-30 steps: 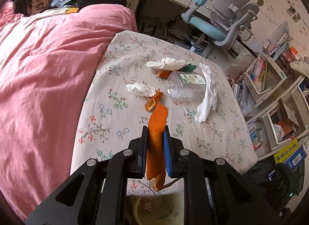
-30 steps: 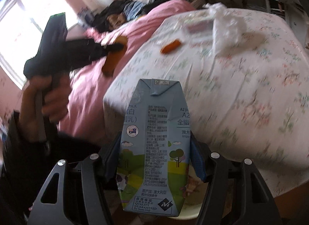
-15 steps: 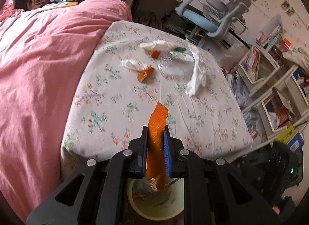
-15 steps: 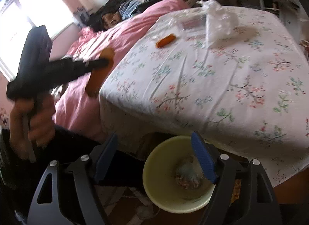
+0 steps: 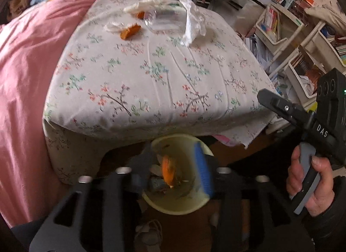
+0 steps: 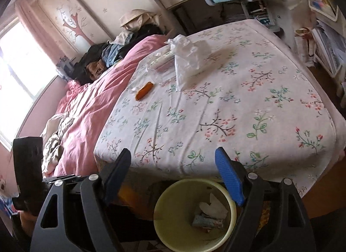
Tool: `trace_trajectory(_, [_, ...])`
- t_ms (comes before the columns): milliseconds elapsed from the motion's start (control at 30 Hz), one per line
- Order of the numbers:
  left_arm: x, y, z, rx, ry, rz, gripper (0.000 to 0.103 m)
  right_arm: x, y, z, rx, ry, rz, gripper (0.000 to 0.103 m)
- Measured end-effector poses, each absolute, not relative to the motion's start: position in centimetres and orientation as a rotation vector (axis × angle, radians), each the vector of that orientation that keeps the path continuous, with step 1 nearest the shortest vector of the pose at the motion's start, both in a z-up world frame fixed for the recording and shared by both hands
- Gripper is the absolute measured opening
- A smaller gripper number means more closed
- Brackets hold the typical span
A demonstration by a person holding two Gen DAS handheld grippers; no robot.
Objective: Collect trash
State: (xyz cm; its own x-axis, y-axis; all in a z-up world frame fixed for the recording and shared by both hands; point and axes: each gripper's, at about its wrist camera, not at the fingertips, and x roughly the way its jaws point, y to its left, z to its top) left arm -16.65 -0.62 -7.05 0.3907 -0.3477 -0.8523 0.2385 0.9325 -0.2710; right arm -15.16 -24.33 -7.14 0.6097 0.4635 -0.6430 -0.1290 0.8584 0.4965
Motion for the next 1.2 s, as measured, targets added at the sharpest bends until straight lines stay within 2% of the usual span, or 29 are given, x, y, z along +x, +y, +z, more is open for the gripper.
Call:
trace_trajectory(267, [-16.2,1.5,-6.3,-0.211,1.059,-0.318,0.052,-15.3,-24.3,-7.2,0.402,0.861,0.351,0.078])
trace_trajectory(433, [-16.1,3.1,-5.3,-0.254,0.982,-0.238,0.06,-15.4,-24.0,-7.3,0.378,0.863,0.352,0.078])
trace_trajectory(800, [-16.0,3.8,-4.7,-0.259,0.938,-0.18,0.069,-15.7,-23.0,-7.4,0.326,0.868,0.351,0.078])
trace_trajectory(1200, [-16.2,3.3,-4.6,-0.216,0.926,-0.171,0.071,-15.7,-22.1,-7.7,0.302,0.879,0.352,0.078])
